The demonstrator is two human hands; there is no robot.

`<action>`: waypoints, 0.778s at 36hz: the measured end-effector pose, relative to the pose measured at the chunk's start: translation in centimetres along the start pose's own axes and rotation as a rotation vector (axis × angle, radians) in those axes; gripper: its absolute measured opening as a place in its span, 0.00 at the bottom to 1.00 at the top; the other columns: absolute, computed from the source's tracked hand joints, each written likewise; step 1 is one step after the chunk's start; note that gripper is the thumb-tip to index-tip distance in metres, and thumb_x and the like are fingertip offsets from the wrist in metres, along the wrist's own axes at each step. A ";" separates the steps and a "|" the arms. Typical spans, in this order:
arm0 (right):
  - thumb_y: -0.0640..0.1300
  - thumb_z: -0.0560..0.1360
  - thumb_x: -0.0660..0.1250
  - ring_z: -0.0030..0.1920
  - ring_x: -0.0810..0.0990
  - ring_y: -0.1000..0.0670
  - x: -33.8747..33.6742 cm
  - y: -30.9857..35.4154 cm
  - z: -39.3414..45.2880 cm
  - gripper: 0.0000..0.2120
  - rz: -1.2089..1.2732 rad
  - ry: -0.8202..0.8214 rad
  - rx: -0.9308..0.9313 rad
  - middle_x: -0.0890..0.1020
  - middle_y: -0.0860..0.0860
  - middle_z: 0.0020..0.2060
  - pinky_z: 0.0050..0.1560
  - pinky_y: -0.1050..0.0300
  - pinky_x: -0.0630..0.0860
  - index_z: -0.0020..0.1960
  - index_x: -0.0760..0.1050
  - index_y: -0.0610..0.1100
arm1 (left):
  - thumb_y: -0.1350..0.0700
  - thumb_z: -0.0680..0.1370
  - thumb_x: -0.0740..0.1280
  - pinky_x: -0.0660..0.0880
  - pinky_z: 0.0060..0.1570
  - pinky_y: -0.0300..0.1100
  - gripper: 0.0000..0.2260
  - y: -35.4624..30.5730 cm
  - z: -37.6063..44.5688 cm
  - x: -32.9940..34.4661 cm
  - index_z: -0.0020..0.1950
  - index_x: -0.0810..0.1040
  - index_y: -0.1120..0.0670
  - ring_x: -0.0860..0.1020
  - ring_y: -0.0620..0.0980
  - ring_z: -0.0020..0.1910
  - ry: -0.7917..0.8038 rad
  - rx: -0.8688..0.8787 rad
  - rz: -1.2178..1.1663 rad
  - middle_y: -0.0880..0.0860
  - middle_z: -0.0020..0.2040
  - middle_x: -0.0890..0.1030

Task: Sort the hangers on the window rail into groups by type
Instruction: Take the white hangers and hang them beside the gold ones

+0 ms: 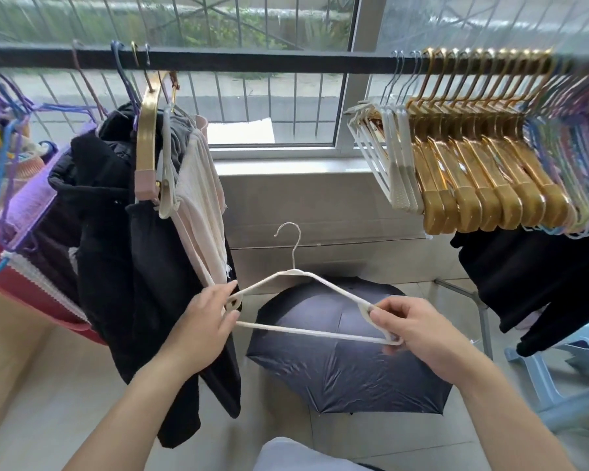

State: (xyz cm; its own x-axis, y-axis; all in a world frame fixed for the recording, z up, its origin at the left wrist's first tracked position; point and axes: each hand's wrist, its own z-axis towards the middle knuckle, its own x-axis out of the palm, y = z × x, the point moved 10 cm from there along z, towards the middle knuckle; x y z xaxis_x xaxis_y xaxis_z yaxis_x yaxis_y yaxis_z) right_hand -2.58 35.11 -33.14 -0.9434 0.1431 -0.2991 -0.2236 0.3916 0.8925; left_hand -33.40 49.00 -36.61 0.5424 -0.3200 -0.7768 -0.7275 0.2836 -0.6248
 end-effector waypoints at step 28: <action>0.40 0.84 0.55 0.48 0.77 0.46 -6.6 24.5 1.5 0.20 -0.587 -0.745 -0.438 0.82 0.44 0.59 0.45 0.53 0.74 0.75 0.69 0.49 | 0.50 0.84 0.62 0.63 0.60 0.38 0.15 -24.2 6.6 -16.8 0.70 0.76 0.47 0.71 0.48 0.71 -0.222 0.299 0.164 0.49 0.72 0.73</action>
State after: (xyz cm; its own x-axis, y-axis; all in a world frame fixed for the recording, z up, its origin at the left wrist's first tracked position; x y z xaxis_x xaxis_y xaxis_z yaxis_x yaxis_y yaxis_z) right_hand -1.49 45.11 -9.82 -0.3012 0.6193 -0.7251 -0.8076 0.2387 0.5394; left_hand -22.12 53.50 -8.90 0.5304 -0.0553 -0.8460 -0.6753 0.5757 -0.4610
